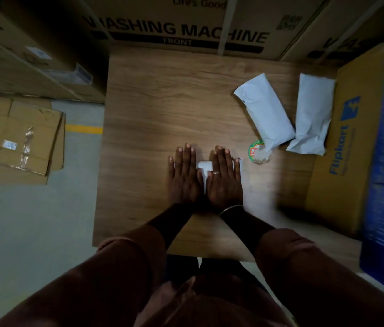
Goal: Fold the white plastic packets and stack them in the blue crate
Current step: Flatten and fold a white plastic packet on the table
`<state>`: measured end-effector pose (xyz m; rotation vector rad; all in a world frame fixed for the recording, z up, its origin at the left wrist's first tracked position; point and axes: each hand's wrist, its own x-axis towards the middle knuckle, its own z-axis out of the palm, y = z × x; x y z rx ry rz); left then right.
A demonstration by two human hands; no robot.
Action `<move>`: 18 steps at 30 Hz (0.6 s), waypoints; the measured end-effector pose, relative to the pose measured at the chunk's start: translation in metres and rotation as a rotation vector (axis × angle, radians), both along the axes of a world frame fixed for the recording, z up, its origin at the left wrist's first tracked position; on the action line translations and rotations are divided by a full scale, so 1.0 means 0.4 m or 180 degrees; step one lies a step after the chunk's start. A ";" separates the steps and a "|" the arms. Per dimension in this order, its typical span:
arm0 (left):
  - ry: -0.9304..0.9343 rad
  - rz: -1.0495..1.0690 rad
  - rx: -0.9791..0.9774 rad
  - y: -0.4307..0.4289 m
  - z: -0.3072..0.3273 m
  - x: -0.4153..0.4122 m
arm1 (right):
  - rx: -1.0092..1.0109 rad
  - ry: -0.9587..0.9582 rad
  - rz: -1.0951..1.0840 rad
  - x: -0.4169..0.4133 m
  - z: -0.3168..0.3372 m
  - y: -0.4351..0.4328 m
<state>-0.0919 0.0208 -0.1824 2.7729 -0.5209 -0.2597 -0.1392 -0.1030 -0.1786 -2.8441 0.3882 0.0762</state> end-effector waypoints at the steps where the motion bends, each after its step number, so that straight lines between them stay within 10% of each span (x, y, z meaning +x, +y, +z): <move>1: 0.0022 0.0018 0.0012 -0.003 -0.002 -0.001 | -0.0028 -0.0055 -0.0022 0.000 -0.001 0.001; 18: -0.0164 -0.0048 -0.0298 -0.007 -0.021 -0.001 | 0.0032 -0.0082 0.0114 0.002 -0.035 -0.002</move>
